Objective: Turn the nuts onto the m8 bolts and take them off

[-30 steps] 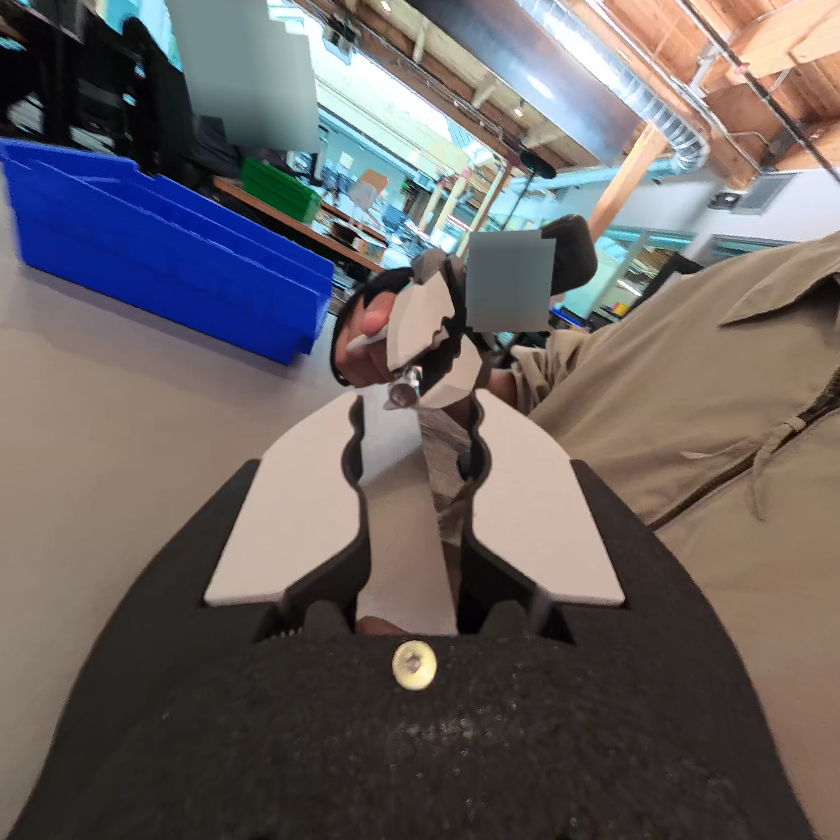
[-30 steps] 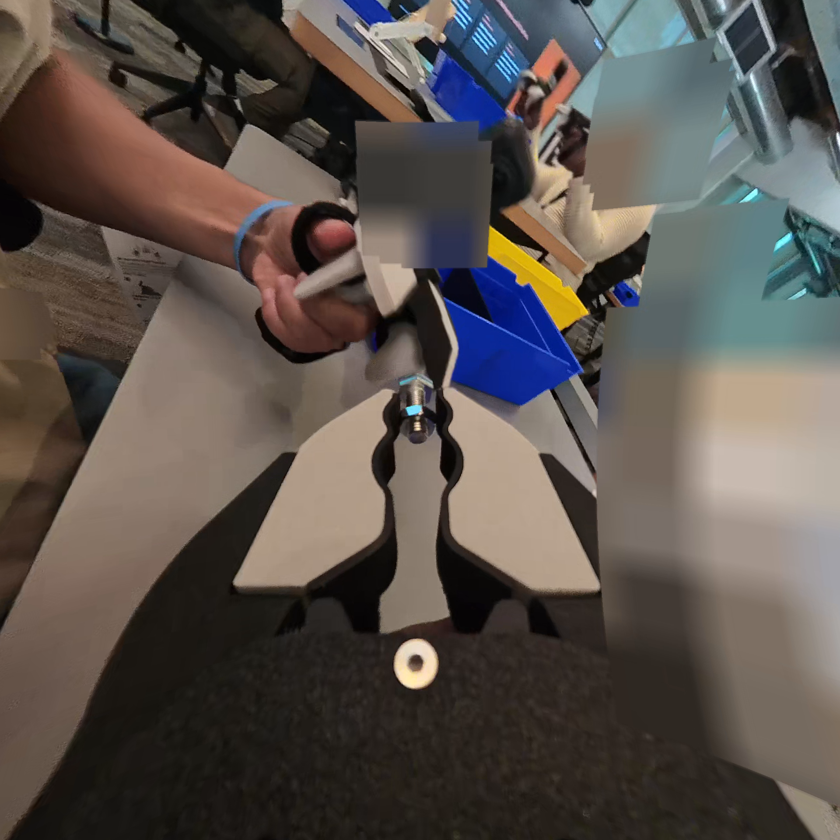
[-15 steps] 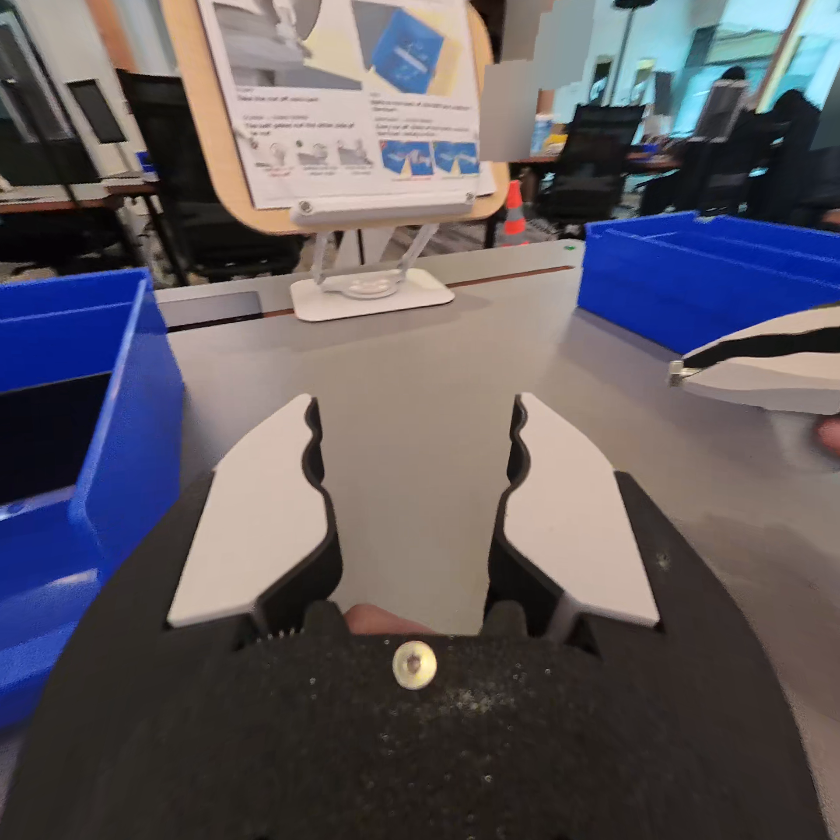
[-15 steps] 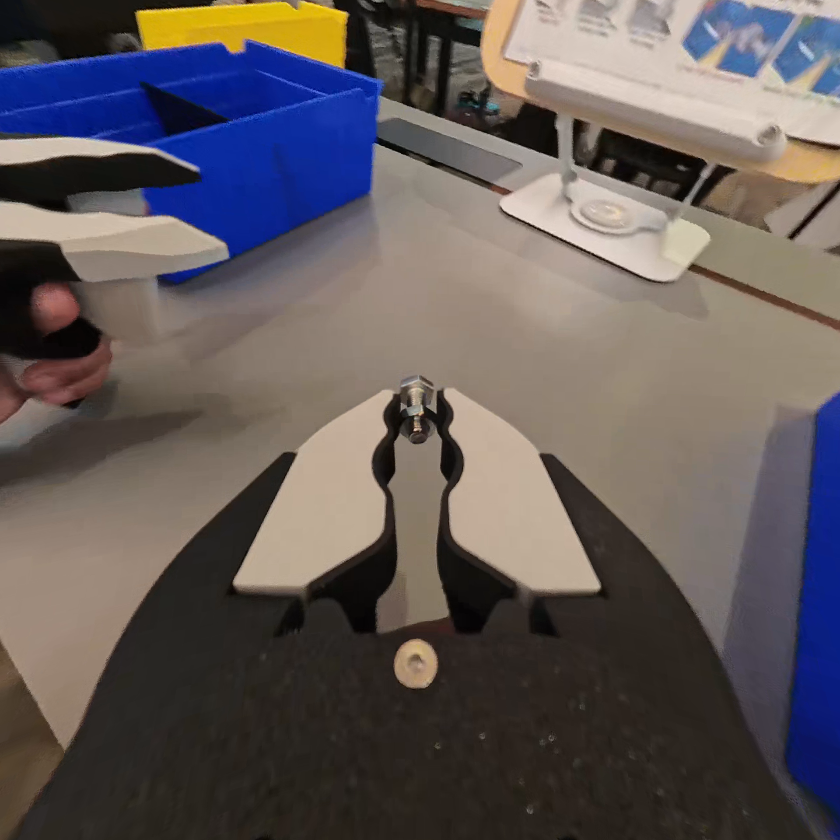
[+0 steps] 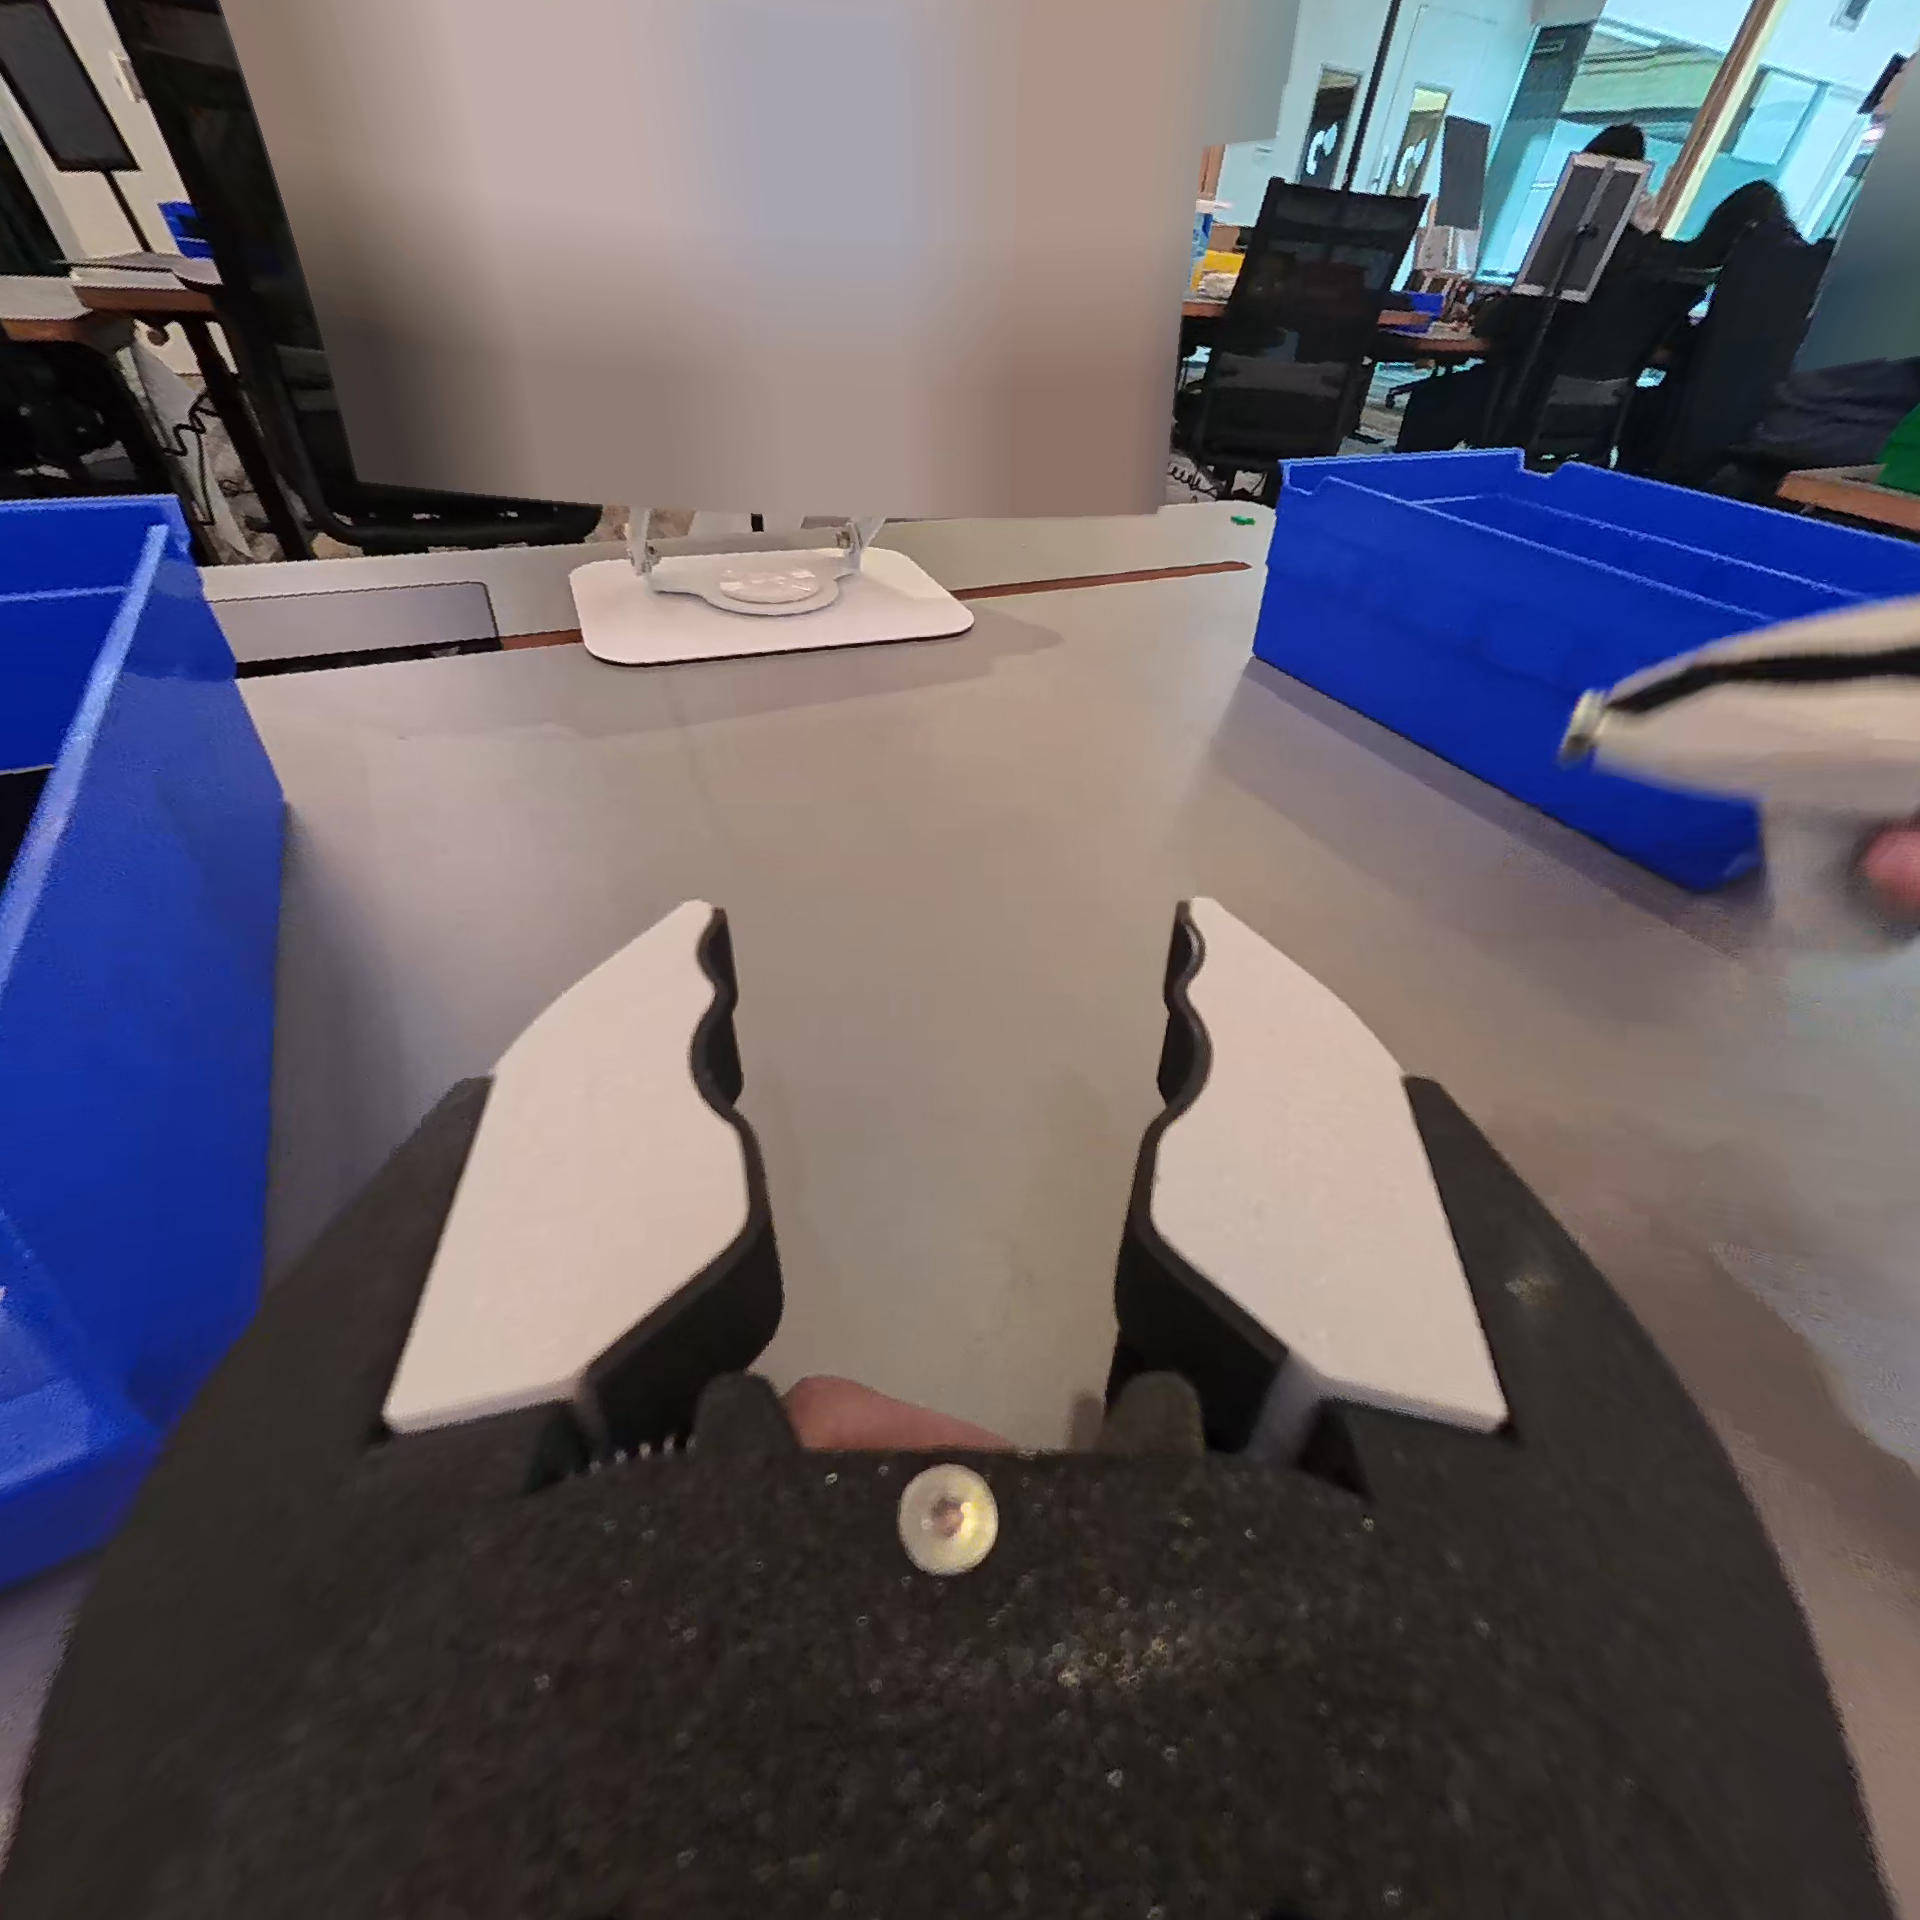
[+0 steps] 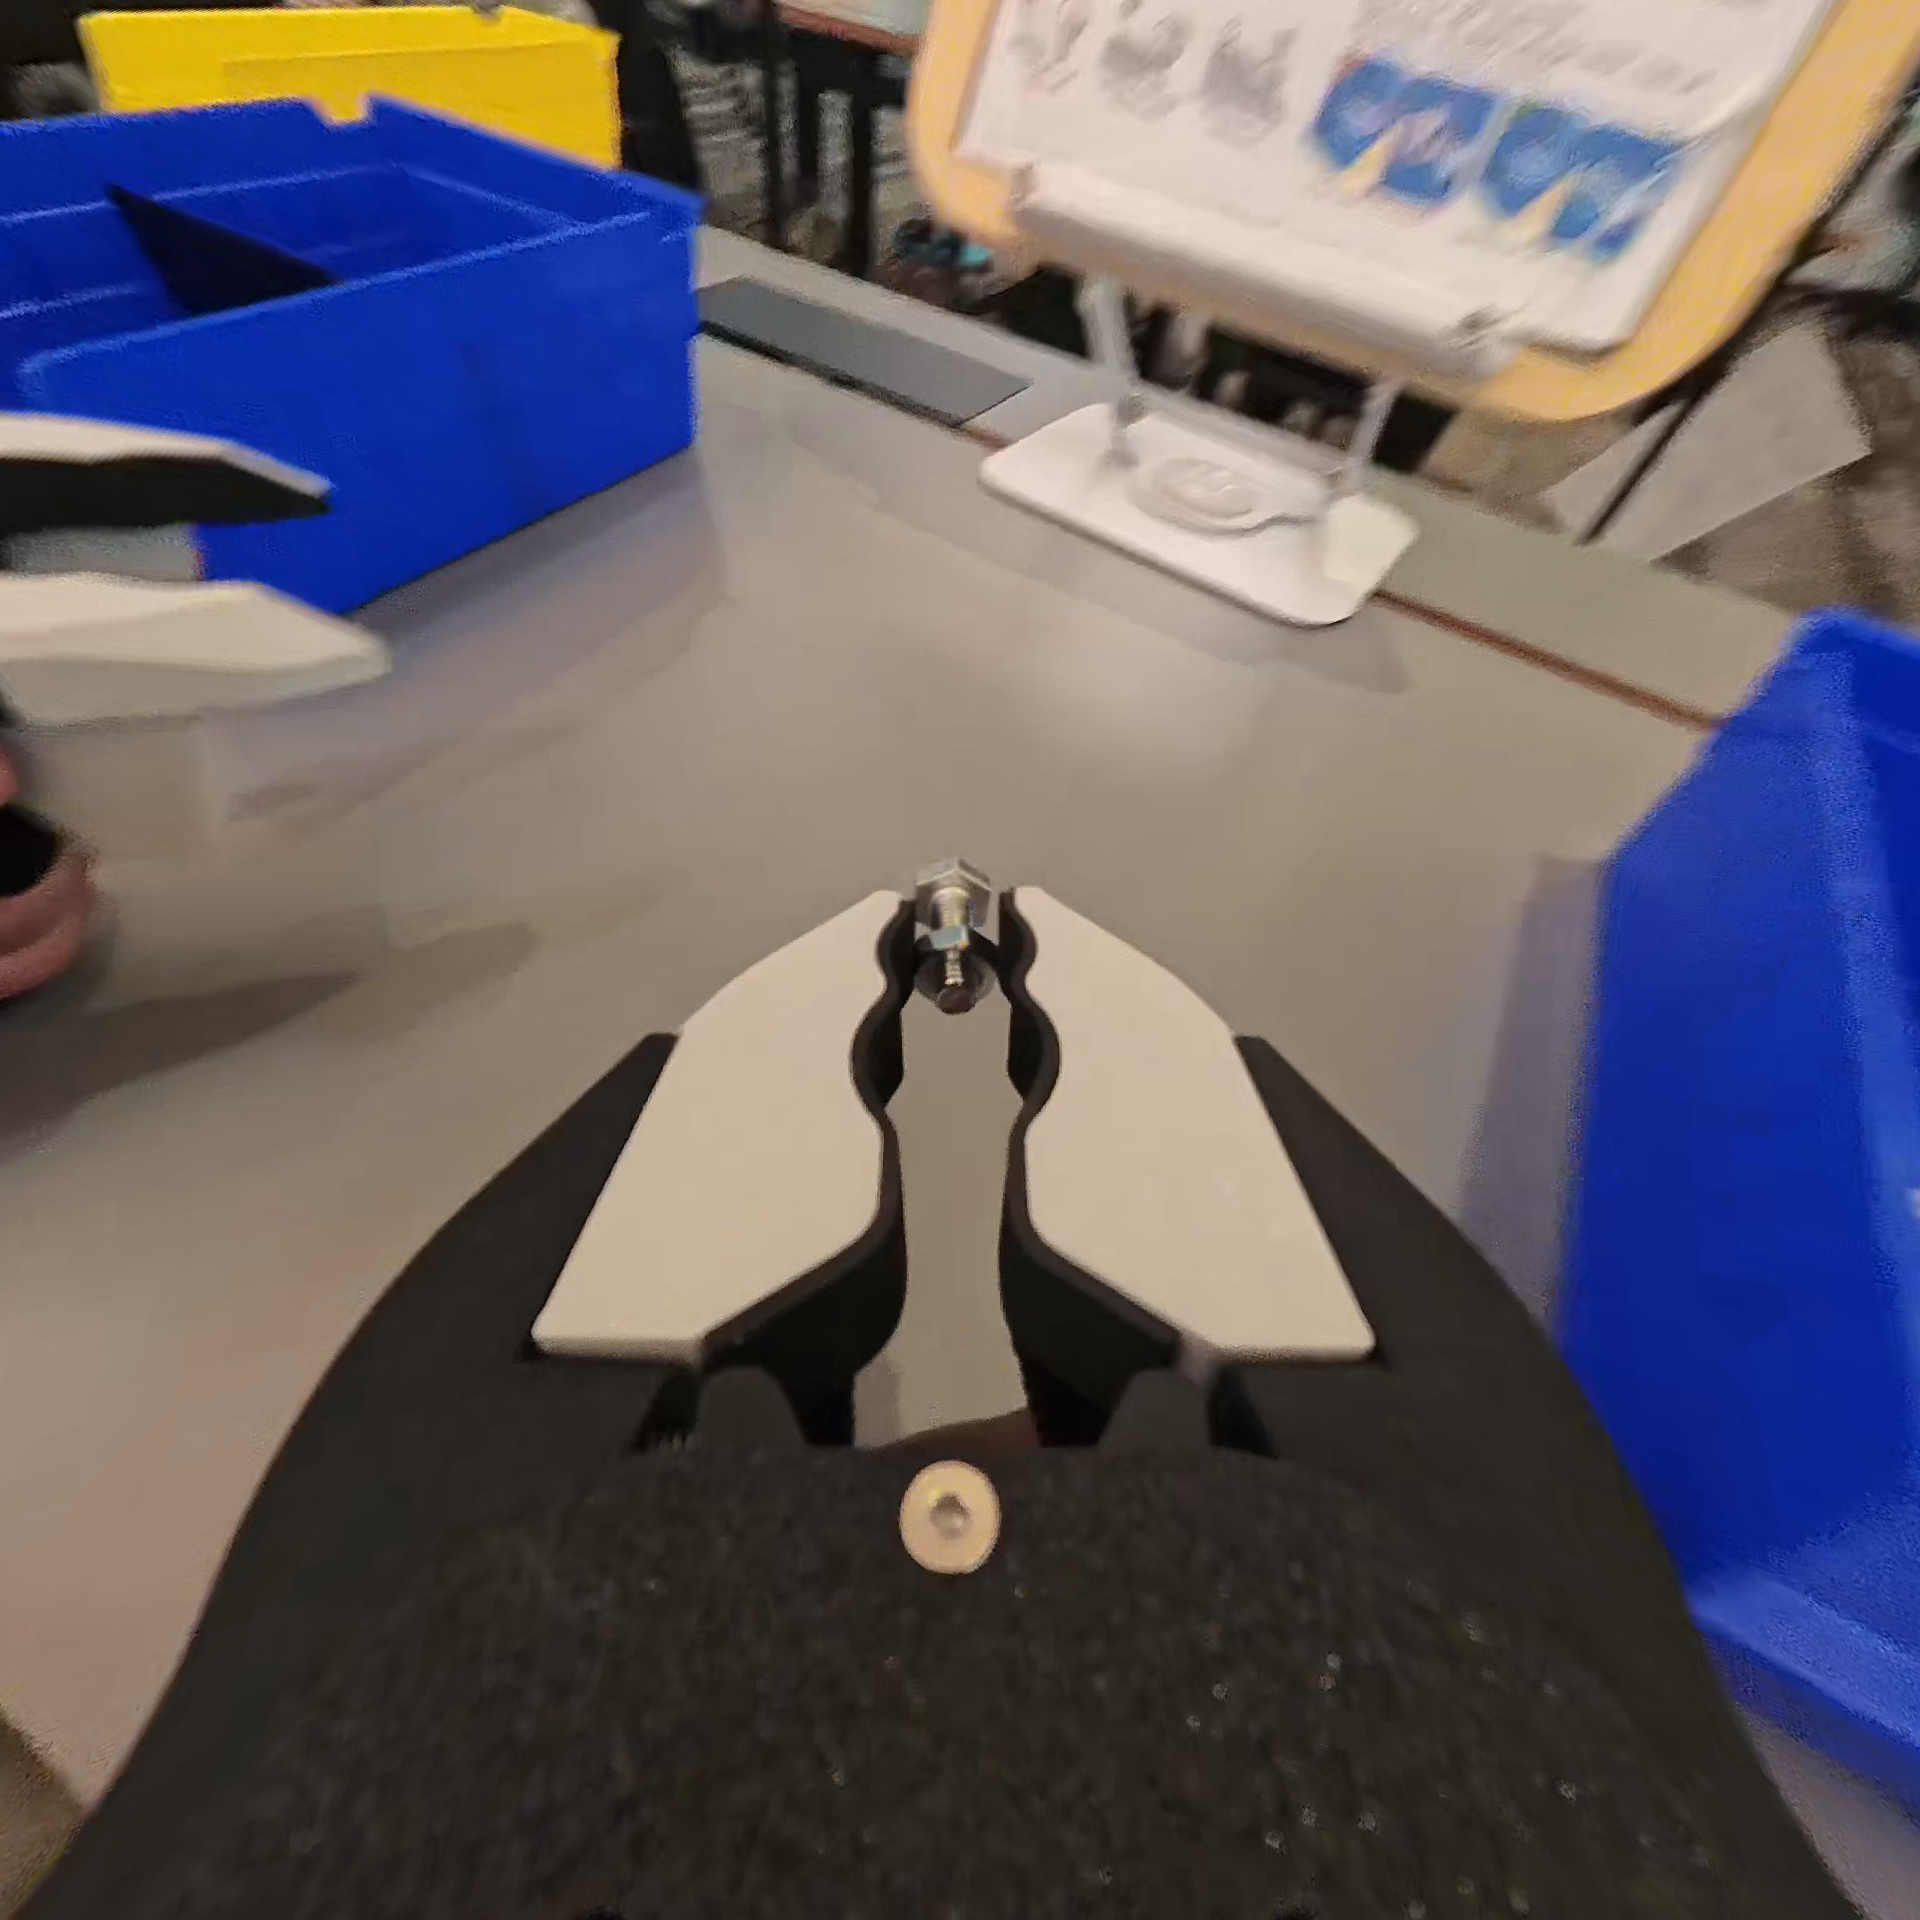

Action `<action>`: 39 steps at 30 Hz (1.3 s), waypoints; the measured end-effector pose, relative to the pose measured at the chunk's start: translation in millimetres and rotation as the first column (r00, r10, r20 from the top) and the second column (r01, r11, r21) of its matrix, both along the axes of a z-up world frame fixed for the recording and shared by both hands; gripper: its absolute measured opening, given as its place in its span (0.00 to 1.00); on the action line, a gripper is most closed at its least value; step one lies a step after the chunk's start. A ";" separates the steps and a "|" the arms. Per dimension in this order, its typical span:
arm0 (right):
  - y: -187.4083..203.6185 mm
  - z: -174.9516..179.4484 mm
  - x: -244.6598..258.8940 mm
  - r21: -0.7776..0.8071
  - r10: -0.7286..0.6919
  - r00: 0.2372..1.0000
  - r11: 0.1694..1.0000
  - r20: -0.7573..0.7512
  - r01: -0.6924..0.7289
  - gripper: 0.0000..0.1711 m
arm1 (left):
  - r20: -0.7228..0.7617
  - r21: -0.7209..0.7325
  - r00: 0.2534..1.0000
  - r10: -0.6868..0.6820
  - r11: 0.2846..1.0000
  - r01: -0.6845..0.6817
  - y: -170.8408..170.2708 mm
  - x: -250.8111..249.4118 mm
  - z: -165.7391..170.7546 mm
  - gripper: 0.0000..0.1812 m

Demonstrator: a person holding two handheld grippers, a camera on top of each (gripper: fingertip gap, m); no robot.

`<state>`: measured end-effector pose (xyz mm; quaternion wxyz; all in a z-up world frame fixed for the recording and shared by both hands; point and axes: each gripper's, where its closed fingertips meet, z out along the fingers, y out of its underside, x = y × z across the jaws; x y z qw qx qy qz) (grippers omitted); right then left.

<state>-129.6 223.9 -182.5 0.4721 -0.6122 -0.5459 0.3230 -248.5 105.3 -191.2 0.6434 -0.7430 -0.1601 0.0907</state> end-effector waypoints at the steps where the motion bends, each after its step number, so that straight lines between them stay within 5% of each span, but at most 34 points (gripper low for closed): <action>1: 17.9 14.5 8.3 0.022 -0.046 0.999 0.999 -0.020 0.046 0.09 | 0.001 -0.001 1.000 -0.005 1.000 0.005 0.6 0.4 -0.2 0.44; 6: 142.8 65.1 71.2 0.083 -0.311 0.950 0.946 -0.029 0.313 0.09 | 0.016 0.014 1.000 -0.021 1.000 0.020 -0.2 0.9 0.3 0.43; 10: 232.3 12.9 107.7 0.066 -0.428 0.869 0.903 0.250 0.425 0.09 | 0.021 0.005 0.999 -0.034 0.999 0.034 1.9 2.2 -1.5 0.43; 14: 263.8 -41.9 114.3 0.047 -0.379 0.793 0.912 0.478 0.407 0.09 | 0.031 -0.002 0.999 -0.043 0.999 0.043 3.4 2.9 -3.1 0.43; 22: 278.7 -87.3 110.6 0.077 -0.329 0.674 0.924 0.661 0.375 0.09 | 0.059 0.011 0.997 -0.051 0.999 0.050 2.8 0.8 -3.5 0.43; 28: 274.7 -89.9 110.3 0.053 -0.310 0.674 0.926 0.671 0.373 0.09 | 0.043 -0.004 0.998 -0.052 0.999 0.052 3.7 2.9 -4.3 0.43; 31: 276.0 -83.7 111.9 0.049 -0.332 0.697 0.918 0.636 0.392 0.19 | 0.055 -0.008 0.997 -0.055 0.998 0.056 4.2 2.5 -5.3 0.44; 36: 249.9 -12.5 104.1 0.051 -0.398 0.829 0.909 0.392 0.413 0.19 | 0.054 0.005 0.997 -0.059 0.998 0.059 4.4 1.4 -3.7 0.43; 39: 179.2 54.7 66.8 0.042 -0.269 0.959 0.963 0.087 0.266 0.18 | 0.045 0.003 0.998 -0.054 0.999 0.054 4.4 1.4 -3.7 0.43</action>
